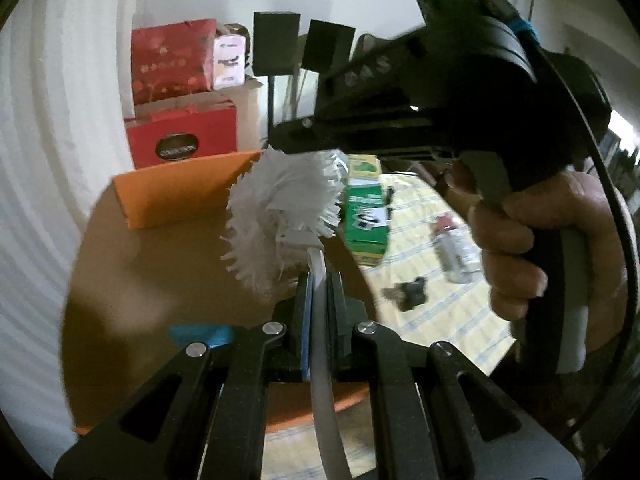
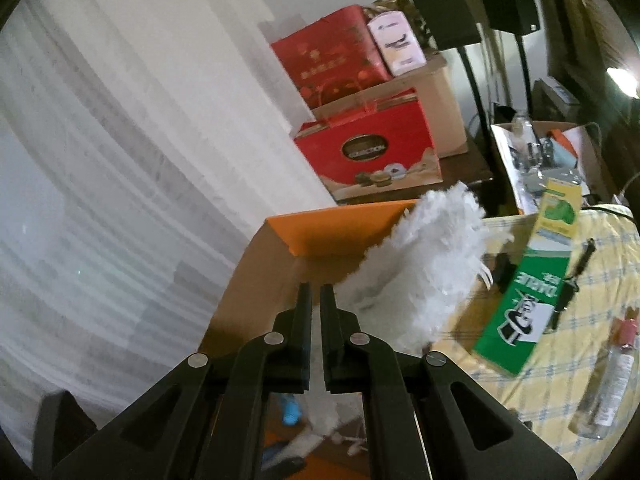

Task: Organize objects
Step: 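Carry the feather duster with both tools over the orange box, then lower the duster into the orange box and open both tools, then move the right tool to the pink-capped clear bottle and close on it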

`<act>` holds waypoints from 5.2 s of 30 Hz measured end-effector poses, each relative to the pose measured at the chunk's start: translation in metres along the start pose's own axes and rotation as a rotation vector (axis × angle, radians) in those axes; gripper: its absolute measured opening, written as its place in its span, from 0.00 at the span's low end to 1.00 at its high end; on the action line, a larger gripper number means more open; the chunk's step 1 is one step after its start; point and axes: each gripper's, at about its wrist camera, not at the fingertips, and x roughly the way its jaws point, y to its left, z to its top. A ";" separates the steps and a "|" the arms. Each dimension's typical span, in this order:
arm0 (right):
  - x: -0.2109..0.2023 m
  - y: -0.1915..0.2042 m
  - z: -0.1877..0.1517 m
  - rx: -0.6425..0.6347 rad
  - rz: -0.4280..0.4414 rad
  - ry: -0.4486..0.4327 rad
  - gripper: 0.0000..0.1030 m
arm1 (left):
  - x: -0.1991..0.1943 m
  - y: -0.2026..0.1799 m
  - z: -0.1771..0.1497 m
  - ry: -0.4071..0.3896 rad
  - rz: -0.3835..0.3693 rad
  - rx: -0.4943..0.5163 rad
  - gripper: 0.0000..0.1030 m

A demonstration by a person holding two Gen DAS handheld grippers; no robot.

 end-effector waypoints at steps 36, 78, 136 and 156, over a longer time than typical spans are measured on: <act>0.062 0.006 -0.022 0.018 -0.036 0.124 0.12 | 0.005 0.087 -0.005 0.038 -0.041 0.136 0.06; -0.014 -0.002 -0.064 -0.234 -0.324 0.013 0.86 | -0.018 0.095 -0.004 -0.079 0.072 -0.183 1.00; -0.136 -0.194 -0.073 0.112 -0.461 -0.048 0.89 | 0.059 -0.083 0.018 0.010 -0.140 -0.109 1.00; -0.060 -0.271 -0.051 0.198 -0.464 0.172 0.38 | 0.107 -0.092 0.035 0.100 -0.154 -0.105 1.00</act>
